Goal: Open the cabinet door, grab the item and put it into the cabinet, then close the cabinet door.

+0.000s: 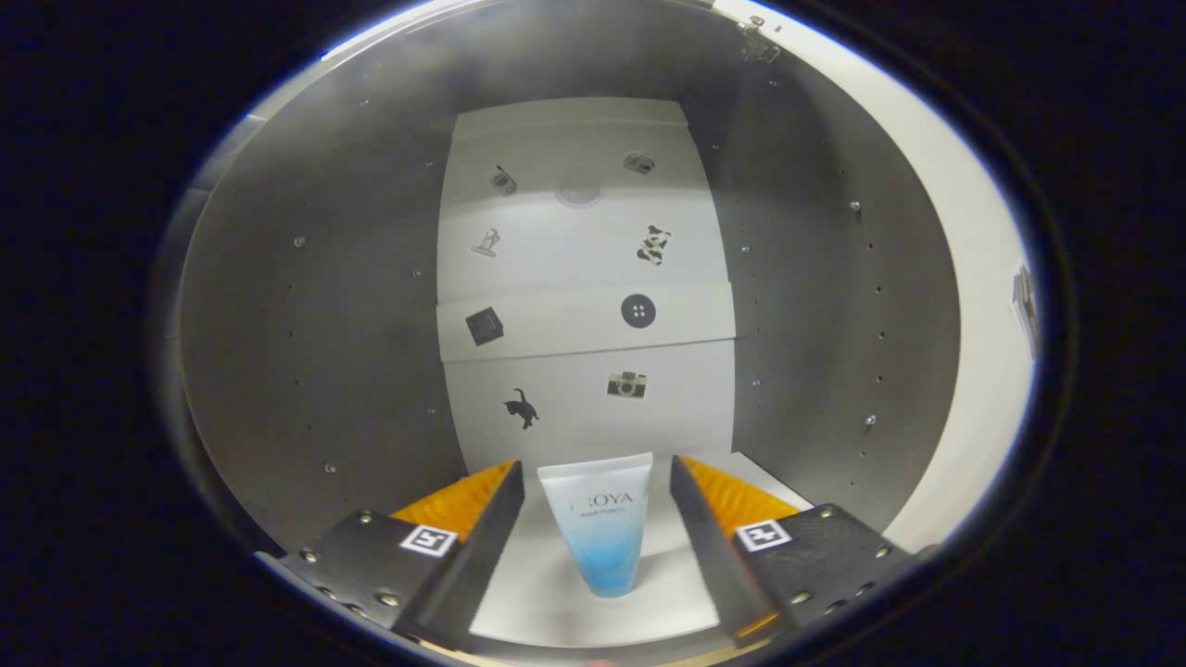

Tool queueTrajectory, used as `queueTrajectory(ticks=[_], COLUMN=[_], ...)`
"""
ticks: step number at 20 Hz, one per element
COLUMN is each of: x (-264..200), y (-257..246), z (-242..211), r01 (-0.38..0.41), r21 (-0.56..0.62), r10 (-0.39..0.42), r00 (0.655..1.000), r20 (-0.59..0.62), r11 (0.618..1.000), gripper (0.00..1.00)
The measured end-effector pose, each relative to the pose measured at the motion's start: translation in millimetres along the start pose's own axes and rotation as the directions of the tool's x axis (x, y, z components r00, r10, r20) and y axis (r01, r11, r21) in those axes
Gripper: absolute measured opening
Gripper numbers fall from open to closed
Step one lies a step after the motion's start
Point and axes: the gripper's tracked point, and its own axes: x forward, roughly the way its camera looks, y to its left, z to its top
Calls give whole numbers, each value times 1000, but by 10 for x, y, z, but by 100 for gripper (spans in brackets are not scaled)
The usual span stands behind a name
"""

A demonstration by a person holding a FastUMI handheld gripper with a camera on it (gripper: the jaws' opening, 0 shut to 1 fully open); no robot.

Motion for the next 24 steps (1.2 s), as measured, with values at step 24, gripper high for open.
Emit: queueTrajectory(ticks=[24], x=[-3592], y=[-209], z=[224], r01=[143], r21=[-152], r10=[-153], r00=[987], r20=[-58], r11=[978], gripper=[99])
